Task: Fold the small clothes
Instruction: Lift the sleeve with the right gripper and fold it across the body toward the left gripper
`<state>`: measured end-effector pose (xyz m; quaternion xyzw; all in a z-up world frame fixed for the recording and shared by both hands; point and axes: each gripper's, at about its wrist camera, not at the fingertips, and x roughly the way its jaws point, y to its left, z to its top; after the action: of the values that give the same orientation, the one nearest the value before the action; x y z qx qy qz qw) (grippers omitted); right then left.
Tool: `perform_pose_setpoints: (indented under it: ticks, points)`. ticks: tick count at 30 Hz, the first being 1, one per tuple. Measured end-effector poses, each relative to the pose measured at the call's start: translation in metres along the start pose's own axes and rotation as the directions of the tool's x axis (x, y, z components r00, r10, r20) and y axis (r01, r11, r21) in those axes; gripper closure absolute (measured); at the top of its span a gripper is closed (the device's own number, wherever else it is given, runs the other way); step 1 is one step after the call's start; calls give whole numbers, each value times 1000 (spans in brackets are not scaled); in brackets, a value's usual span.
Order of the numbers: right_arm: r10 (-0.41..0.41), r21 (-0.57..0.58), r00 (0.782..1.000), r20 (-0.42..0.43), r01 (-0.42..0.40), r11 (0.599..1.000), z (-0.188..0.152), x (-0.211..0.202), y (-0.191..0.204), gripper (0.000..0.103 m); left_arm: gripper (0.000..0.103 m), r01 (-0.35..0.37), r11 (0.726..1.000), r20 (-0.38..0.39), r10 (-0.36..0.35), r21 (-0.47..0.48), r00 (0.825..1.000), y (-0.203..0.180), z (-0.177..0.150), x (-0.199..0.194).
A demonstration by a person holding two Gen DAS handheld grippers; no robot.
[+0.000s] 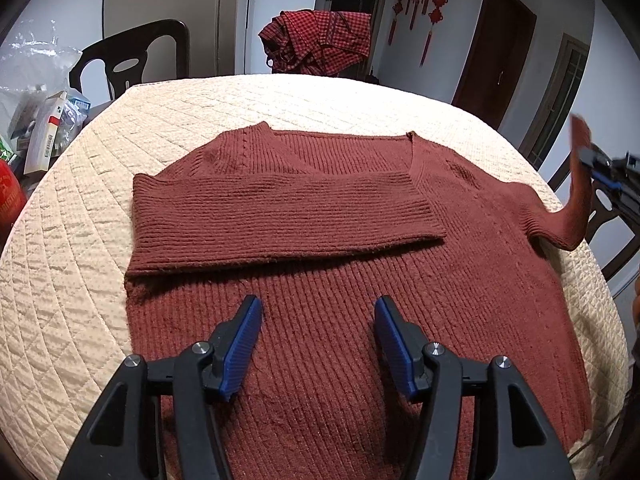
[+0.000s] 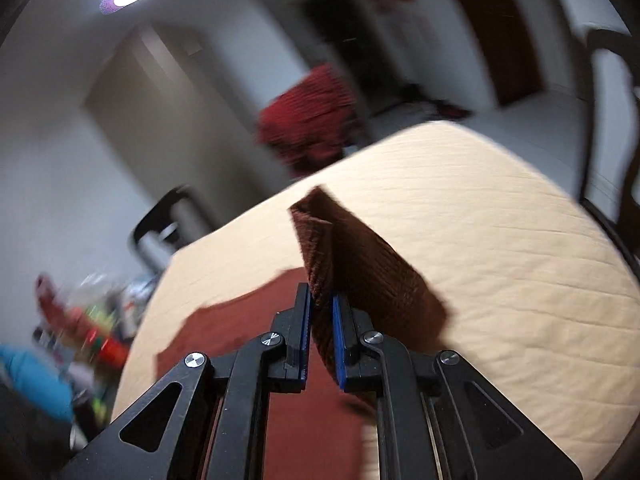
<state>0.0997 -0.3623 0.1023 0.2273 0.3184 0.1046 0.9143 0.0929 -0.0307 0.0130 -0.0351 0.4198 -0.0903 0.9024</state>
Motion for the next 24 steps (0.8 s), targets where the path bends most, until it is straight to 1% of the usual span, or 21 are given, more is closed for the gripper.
perform_pose_setpoints:
  ticks: [2,3,4,6,7,8,9,11,13,15,17,18,21,23,24]
  points:
    - [72,-56,996,-53,-75,996,-10,14,27,93,41,9,1000,11,-9,-9,1000,2,1,-6]
    - [95,-77,992,-84,-102,992,-16,23,36,93,41,18,1000,17,-18,-15,1000,3,2,-9]
    - [122,-98,984,-134,-135,986,-24,33,46,93,41,27,999,24,-27,-21,999,4,3,-12]
    - [156,-116,959,-236,-187,976,-42,53,58,92,42,40,999,36,-39,-32,999,7,4,-18]
    - [157,-131,943,-295,-202,971,-53,65,63,90,41,45,998,40,-44,-36,998,8,5,-21]
    - [147,-147,929,-340,-207,967,-63,73,66,85,41,50,998,43,-49,-42,998,10,6,-23]
    - [144,-152,923,-356,-209,966,-68,75,65,83,41,56,997,44,-53,-47,998,12,6,-25]
    - [174,-156,912,-371,-246,957,-76,72,66,81,41,70,996,44,-67,-61,997,14,8,-26]
    - [211,-161,912,-352,-280,946,-72,60,63,80,41,90,994,40,-88,-68,995,14,10,-26]
    - [211,-164,921,-328,-276,947,-68,52,59,78,42,117,991,33,-115,-63,993,10,15,-24]
    - [191,-167,934,-303,-250,954,-66,43,49,78,42,156,986,16,-156,-54,988,1,19,-18]
    - [169,-166,941,-293,-224,960,-66,38,41,78,42,176,983,7,-176,-47,984,-3,22,-14]
    - [139,-143,948,-286,-186,972,-68,38,31,78,42,229,973,-36,-229,-11,973,-21,30,1]
    - [128,-121,952,-280,-167,978,-71,34,20,78,44,269,963,-86,-269,-14,959,-31,34,13]
    - [125,-112,953,-278,-161,981,-71,33,16,78,52,284,959,-113,-285,-22,952,-36,37,21]
